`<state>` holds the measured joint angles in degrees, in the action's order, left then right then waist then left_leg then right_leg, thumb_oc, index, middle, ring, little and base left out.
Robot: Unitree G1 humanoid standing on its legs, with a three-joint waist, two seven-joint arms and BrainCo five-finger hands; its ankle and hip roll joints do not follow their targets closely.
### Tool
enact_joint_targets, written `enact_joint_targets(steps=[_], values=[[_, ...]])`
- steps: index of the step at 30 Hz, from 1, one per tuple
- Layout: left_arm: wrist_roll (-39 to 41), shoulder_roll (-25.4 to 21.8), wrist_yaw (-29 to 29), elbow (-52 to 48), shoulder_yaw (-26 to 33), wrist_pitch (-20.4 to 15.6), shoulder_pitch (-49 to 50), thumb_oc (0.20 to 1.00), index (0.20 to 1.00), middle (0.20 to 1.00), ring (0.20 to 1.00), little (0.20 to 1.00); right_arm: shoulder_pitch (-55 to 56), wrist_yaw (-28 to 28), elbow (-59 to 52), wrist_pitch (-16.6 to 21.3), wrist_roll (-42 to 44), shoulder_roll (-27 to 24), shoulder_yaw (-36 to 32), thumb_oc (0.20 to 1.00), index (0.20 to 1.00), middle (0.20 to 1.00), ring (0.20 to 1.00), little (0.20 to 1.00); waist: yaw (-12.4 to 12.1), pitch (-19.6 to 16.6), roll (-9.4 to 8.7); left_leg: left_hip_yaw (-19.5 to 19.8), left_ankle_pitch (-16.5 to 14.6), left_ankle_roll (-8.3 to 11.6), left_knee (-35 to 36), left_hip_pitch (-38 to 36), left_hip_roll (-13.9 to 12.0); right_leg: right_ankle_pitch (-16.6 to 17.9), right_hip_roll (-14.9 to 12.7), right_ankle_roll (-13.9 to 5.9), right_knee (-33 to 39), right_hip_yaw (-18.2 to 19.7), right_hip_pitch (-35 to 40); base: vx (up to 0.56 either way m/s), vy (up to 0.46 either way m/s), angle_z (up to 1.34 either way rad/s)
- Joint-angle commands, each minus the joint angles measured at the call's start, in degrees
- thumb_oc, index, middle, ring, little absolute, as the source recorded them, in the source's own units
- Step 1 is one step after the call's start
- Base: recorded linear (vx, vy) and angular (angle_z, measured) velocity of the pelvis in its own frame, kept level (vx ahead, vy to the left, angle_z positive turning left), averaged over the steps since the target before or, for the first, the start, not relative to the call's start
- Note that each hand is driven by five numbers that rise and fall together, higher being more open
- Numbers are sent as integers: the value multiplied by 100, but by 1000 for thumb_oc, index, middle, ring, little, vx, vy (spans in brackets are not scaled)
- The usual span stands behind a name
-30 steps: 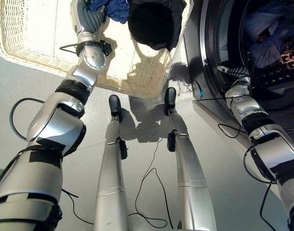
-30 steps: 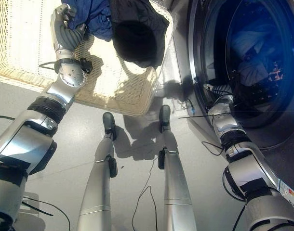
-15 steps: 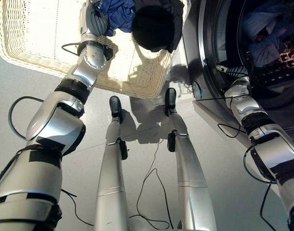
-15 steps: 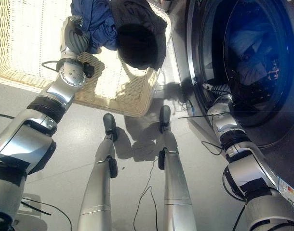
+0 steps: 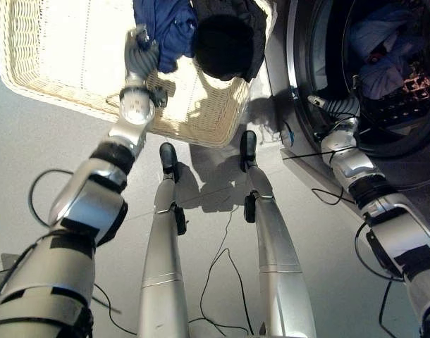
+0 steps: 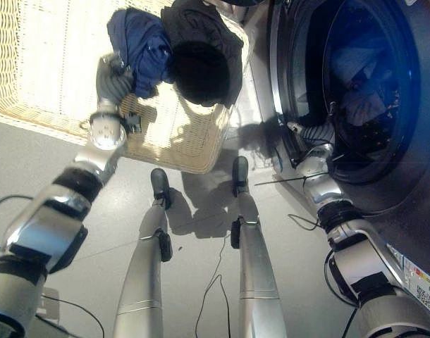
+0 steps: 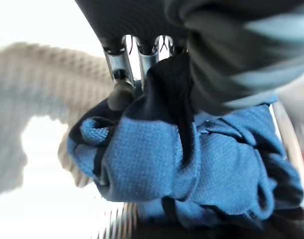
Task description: Put the clothes into the washing machine.
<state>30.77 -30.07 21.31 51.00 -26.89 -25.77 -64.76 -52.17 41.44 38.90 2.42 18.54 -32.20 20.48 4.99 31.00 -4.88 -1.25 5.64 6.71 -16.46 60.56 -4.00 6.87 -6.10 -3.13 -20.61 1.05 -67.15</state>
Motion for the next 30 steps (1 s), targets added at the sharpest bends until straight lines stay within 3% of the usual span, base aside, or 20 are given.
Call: enact_joint_targets(steps=[1,5,10,17,19,23,25,27,28,30], values=[[221,297,-256,-331,331,-651,259,200,200,200,200,200,384,203,-313,132,-279,-68,-273,1000,1000,1000,1000,1000,91,-120,319,164,-126,-143,-62,116,228,-2,331,-309,36,-457,172,-12,-38,2],[202,366,-301,-704,474,-839,708,200,200,200,200,200,645,170,-674,149,-347,-20,-466,1000,1000,1000,1000,1000,35,-120,346,192,-129,-179,-64,127,248,3,307,-296,11,-489,164,-3,-14,1],[273,536,-612,-1398,788,-1213,1383,200,200,200,200,200,1155,-213,-1316,536,-25,153,-855,1000,1000,1000,1000,1000,-62,-120,389,252,-136,-241,-83,124,295,11,243,-283,-17,-550,185,-4,-43,5],[582,923,-1230,-2271,1128,-1779,2150,200,200,200,200,200,1809,-895,-2289,1119,366,578,-1280,1000,1000,1000,1000,1000,-134,-120,434,312,-131,-319,-107,78,374,41,178,-285,-60,-606,223,3,-24,6],[638,1122,-1594,-2724,1214,-1901,2483,200,200,200,200,200,2072,-1321,-2720,1282,555,779,-1375,1000,1000,1000,1000,1000,-169,-120,457,332,-112,-356,-83,32,400,60,137,-288,-51,-637,265,-2,-31,9],[561,1219,-1730,-3213,1182,-1945,2788,200,200,200,200,200,2325,-1747,-3137,1402,644,931,-1382,1000,1000,1000,1000,1000,-194,-120,469,359,-81,-383,-94,23,434,92,108,-281,-47,-670,287,-4,-20,7],[391,1225,-1629,-3373,1149,-1964,2879,200,200,200,200,200,2401,-1828,-3313,1374,550,948,-1361,1000,1000,1000,1000,1000,-201,-120,476,364,-62,-399,-93,15,441,98,95,-278,-73,-682,285,-3,-2,5],[-758,1114,-801,-3429,1107,-1899,2898,200,200,200,200,200,2417,-1797,-3346,1353,500,892,-1342,1000,1000,1000,1000,1000,-215,-120,489,363,-43,-406,-104,8,446,104,84,-277,-88,-698,297,-1,1,2],[-856,1117,-709,-3447,1092,-1880,2902,200,200,200,200,200,2417,-1795,-3348,1348,503,889,-1344,1000,1000,1000,1000,1000,-217,-120,489,363,-41,-406,-105,8,447,105,83,-277,-89,-699,297,0,0,0],[-1520,1017,10,-3449,1083,-1570,2876,200,200,200,200,200,2411,-1788,-3321,1318,622,801,-1362,1000,1000,1000,1000,1000,-228,-120,497,364,-29,-402,-106,-7,448,104,78,-277,-79,-703,325,0,0,0]])
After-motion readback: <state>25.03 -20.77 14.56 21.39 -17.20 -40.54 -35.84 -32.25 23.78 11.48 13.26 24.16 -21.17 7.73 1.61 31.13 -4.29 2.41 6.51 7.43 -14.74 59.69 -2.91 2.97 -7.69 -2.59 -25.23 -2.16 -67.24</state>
